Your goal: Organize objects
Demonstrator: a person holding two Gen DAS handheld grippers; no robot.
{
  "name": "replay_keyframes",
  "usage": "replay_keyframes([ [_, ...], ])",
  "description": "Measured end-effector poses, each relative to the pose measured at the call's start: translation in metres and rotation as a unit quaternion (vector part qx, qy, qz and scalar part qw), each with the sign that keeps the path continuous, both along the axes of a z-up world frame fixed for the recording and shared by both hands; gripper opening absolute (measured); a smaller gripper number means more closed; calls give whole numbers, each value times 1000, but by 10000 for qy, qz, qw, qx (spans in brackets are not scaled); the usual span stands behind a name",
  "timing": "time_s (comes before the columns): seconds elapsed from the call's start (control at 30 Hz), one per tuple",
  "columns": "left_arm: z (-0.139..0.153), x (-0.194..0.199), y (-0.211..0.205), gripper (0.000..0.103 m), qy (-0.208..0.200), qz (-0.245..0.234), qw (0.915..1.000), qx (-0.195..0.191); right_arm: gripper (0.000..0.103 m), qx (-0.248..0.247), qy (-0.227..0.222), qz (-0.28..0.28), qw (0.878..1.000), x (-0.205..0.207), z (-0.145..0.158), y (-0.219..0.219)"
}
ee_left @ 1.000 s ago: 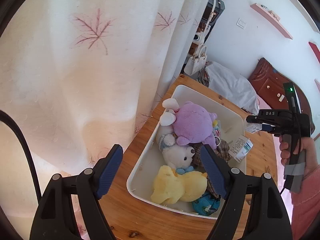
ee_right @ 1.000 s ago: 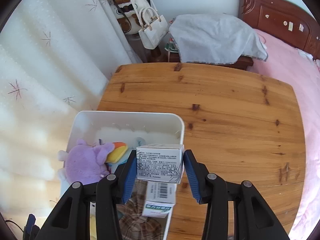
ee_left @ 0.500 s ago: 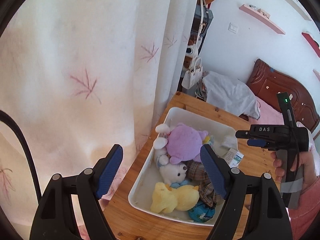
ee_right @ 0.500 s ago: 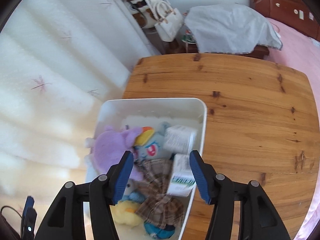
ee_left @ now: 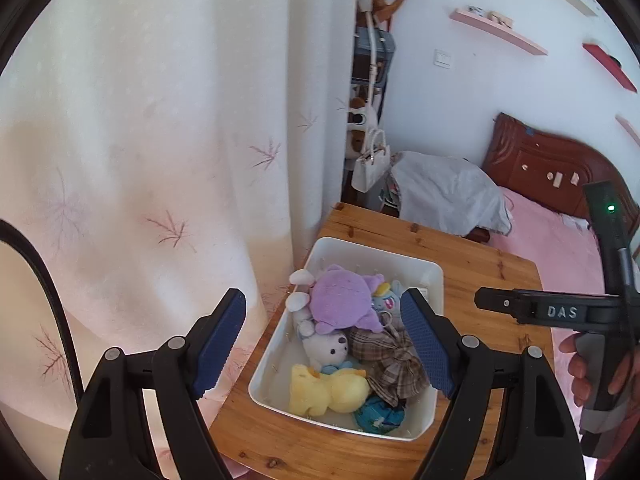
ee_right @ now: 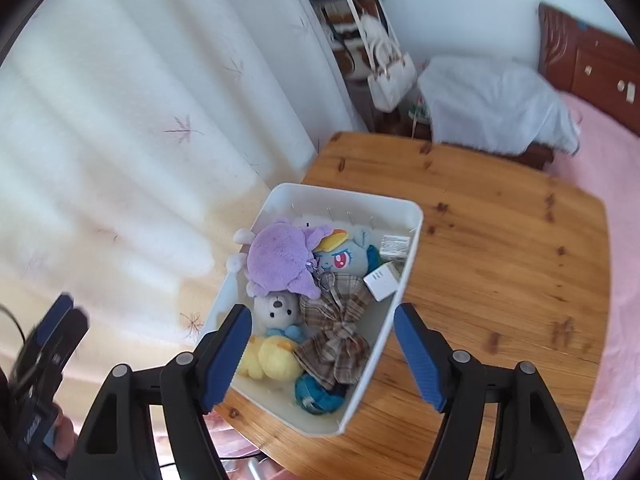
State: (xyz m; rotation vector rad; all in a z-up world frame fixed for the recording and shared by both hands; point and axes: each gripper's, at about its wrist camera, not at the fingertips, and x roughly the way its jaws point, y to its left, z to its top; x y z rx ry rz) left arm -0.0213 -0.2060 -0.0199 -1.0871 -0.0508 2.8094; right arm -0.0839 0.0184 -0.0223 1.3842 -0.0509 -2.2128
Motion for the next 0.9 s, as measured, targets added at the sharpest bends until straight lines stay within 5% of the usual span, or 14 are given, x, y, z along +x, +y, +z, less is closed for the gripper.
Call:
replay_keyframes([
  [0.27, 12, 24, 37, 82, -246, -344, 9987, -276, 82, 344, 652, -79, 9972, 64, 15, 40],
  [0.7, 15, 61, 71, 82, -516, -646, 9961, -309, 87, 298, 398, -1491, 9876, 138, -2, 126],
  [0.9, 22, 80, 92, 82, -503, -837, 9945, -367, 91, 94, 771, -1967, 9774, 172, 17, 149],
])
